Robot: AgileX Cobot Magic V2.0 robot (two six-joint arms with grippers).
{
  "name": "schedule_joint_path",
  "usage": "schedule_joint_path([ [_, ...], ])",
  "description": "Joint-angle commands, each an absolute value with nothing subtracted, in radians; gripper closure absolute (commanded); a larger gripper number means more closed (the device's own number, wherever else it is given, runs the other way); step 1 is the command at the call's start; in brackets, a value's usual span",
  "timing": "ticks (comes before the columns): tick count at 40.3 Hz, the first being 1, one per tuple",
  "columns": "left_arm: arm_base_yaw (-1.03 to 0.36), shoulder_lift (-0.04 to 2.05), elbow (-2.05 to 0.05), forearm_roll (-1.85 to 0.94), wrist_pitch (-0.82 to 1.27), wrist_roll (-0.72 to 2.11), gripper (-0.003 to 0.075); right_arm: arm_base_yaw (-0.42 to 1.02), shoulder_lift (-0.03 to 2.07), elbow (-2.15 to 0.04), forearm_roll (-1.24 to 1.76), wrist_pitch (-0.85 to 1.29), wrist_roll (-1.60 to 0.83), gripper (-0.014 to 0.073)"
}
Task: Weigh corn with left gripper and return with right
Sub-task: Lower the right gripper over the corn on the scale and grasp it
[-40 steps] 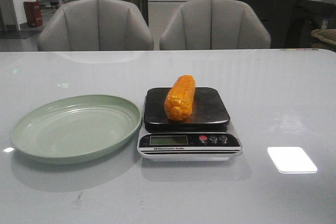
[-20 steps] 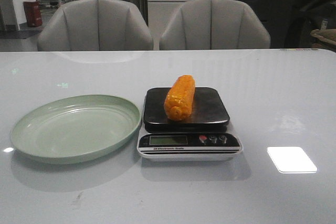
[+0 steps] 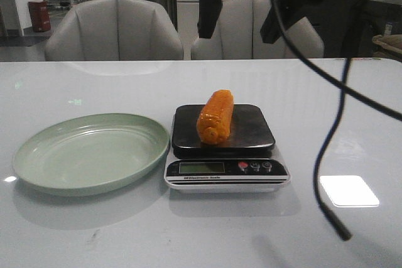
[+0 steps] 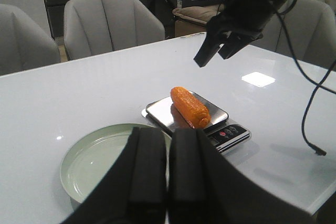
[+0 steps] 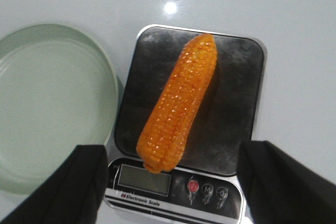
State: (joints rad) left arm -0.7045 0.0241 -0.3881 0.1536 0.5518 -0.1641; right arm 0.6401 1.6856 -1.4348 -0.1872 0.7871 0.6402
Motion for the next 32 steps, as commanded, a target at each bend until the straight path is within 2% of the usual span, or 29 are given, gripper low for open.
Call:
schedule_joint_path([
  [1,-0.705,0.036,-0.412,0.158,0.47,-0.163,0.06,0.672,1.727,-1.556,-0.278,0.828,0.763,-0.0012],
  [12,-0.705,0.036,-0.412,0.158,0.47,-0.163,0.06,0.672,1.903,-1.718,-0.206,0.961,0.865,-0.0012],
  [32,-0.705,0.036,-0.412,0.158,0.47,-0.163,0.06,0.616,2.012,-1.724,-0.085,0.983,0.904,-0.0012],
])
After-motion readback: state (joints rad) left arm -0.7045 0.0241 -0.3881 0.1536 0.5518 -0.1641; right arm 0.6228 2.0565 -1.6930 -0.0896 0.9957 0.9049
